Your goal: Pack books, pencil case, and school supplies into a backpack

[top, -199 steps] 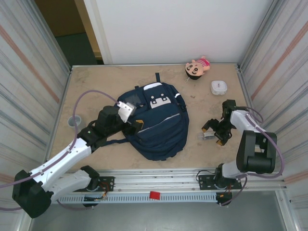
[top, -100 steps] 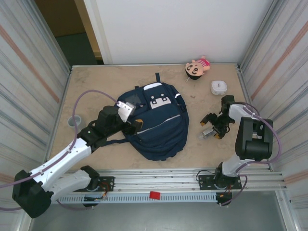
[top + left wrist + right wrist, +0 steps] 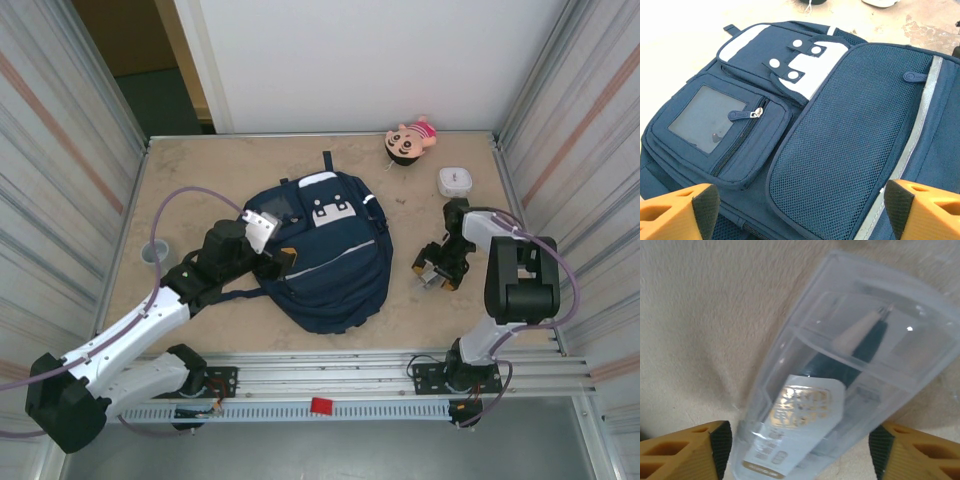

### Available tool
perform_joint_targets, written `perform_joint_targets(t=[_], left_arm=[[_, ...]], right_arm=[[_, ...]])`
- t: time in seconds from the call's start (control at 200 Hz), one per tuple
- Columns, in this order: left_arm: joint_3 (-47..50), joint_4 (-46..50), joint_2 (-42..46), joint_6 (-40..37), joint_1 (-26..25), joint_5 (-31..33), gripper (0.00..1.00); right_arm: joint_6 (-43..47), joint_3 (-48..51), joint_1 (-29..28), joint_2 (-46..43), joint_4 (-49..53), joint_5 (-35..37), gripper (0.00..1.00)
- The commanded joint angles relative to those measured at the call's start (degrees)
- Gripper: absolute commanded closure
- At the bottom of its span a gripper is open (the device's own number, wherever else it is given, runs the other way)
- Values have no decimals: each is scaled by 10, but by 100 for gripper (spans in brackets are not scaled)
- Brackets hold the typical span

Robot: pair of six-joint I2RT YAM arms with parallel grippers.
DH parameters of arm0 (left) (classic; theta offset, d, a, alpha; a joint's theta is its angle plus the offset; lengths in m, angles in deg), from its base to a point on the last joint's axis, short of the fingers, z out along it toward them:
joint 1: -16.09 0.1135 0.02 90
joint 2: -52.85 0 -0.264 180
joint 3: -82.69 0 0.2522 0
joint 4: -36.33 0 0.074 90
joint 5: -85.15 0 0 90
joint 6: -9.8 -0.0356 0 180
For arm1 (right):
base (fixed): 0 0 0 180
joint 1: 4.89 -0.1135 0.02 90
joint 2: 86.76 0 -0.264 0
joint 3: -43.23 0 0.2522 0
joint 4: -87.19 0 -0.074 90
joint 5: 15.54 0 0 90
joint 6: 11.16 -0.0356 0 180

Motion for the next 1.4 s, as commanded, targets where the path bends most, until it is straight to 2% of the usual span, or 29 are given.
perform_joint_targets(t=[0.0, 0.165, 0.296, 0.451, 0.646, 0.877, 0.987, 1.117, 1.248, 1.393], left_arm=[[-17, 0, -3, -4, -2, 5, 12], [-16, 5, 0, -7, -2, 5, 12], [-22, 15, -5, -26, -19, 1, 13], [-44, 13, -62, -77, -103, 26, 12], [-109, 9, -188, -106, -170, 30, 9], [-153, -21, -293, -117, -200, 34, 8], [-163, -15, -314, -120, -202, 68, 8], [-165, 1, -301, -113, -202, 144, 15], [-124, -40, -246, -132, -202, 136, 28], [-88, -61, -210, -126, -191, 144, 51]], right_arm=[[10, -16, -12, 19, 26, 27, 33], [16, -24, -17, 45, 23, 53, 48], [17, -20, -15, 17, 18, 59, 54], [1, 6, 1, -65, -22, 6, 57], [-20, 63, 61, -175, -71, -88, 61], [-22, 91, 90, -243, -76, -143, 61], [-29, 99, 91, -252, -78, -150, 60], [-34, 102, 91, -258, -80, -159, 60], [-38, 99, 90, -264, -81, -165, 60], [-46, 96, 84, -269, -83, -169, 60]])
